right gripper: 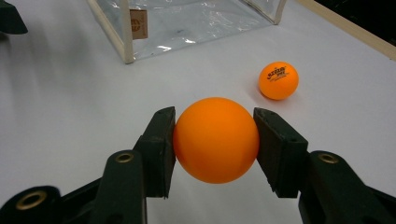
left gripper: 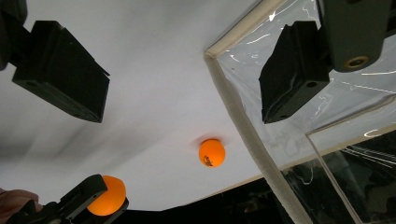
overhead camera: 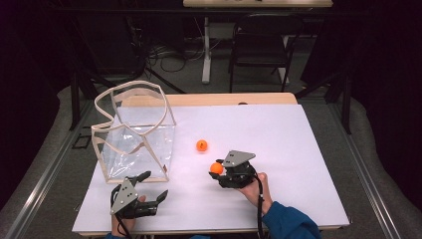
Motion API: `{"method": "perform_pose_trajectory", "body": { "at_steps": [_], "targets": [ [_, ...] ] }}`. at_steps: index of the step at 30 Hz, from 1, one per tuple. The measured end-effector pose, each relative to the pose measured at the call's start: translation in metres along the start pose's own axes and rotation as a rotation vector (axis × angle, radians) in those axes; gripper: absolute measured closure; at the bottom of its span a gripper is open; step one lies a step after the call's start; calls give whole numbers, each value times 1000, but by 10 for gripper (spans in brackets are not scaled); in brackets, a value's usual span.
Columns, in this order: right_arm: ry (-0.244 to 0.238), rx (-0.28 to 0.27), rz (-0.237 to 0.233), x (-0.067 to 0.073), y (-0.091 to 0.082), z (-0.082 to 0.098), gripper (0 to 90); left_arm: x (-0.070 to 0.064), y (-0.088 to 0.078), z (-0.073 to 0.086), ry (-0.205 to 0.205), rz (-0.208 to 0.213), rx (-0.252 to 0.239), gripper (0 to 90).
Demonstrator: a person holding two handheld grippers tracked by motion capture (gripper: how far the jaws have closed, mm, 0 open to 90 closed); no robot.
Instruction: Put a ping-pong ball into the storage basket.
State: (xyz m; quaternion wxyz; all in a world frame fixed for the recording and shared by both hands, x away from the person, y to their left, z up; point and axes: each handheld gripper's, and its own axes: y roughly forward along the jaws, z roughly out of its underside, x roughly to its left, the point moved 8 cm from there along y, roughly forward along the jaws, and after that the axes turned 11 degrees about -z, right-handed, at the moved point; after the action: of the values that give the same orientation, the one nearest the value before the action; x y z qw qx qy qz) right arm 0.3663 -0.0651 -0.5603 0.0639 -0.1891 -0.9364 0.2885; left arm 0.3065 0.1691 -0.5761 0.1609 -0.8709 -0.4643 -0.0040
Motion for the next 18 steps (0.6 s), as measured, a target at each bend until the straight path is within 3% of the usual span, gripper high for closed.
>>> {"method": "perform_pose_trajectory", "body": {
  "at_steps": [18],
  "targets": [
    [10,-10,-3,-7,5,-12,509,-1,1,0,6,10,4,157]
  ]
}}
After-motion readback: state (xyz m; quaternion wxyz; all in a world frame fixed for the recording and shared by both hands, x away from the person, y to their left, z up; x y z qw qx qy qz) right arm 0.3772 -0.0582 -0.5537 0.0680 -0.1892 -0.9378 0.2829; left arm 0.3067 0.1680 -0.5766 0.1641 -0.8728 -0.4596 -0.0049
